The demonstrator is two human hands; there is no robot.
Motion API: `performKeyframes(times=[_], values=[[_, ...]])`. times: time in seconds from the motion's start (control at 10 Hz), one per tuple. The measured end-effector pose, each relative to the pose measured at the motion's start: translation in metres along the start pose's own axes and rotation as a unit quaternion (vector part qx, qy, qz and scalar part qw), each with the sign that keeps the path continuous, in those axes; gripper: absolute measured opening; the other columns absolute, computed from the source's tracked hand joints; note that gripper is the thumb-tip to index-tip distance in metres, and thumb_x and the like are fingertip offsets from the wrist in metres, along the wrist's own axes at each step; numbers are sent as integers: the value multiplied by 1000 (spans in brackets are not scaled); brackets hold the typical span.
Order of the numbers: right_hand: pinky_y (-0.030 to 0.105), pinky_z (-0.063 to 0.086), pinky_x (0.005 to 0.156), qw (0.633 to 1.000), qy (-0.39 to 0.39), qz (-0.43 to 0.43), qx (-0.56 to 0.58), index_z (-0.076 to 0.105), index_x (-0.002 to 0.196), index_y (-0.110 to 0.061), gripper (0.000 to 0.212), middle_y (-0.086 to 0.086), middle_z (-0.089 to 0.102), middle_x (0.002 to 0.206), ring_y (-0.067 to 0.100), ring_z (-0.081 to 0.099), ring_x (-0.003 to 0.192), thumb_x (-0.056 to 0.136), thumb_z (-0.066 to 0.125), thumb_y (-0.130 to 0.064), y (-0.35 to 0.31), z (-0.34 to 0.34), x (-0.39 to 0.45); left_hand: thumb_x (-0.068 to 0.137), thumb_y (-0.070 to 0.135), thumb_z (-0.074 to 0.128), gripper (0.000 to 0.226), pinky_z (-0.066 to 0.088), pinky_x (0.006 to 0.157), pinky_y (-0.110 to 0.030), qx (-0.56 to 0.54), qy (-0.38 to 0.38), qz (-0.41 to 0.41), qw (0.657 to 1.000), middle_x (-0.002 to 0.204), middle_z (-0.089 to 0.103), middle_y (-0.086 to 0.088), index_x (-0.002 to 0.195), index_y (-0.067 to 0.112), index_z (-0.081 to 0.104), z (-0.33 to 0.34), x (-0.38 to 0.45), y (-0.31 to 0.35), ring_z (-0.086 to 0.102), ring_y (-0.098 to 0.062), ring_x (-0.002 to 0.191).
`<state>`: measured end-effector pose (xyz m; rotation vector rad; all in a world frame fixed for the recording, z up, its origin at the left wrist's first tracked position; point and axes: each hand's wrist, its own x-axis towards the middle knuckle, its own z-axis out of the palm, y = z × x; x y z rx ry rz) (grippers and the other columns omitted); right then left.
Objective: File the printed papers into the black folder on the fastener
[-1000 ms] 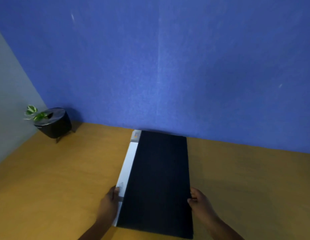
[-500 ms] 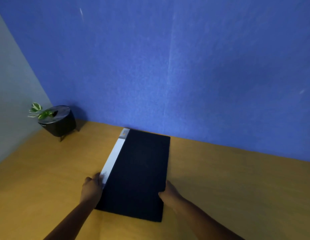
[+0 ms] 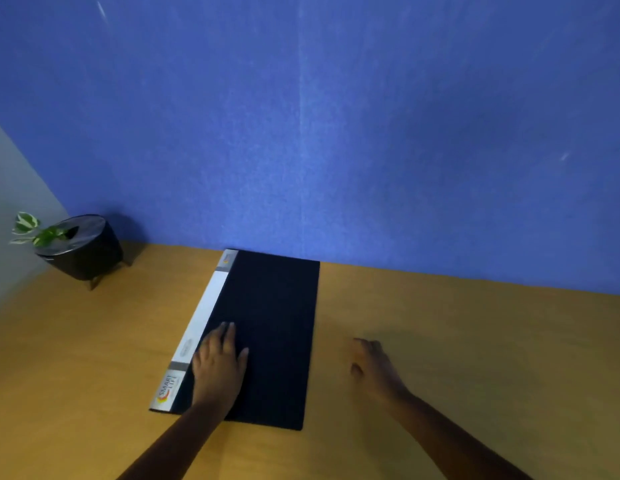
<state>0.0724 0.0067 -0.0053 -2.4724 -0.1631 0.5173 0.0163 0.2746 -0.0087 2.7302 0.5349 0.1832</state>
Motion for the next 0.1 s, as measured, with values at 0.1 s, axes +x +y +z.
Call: performKeyframes(times=[0.1], values=[[32,37,104,994,74,15,-85,37,139,-13,54,12,39,140,30,40,128,87,50,-13,27,-20,-7,93,38,44,59,22,115,-46,7,-57,90,994,154,26,-6,145,19,23,26,-18,37,21,-25,142]])
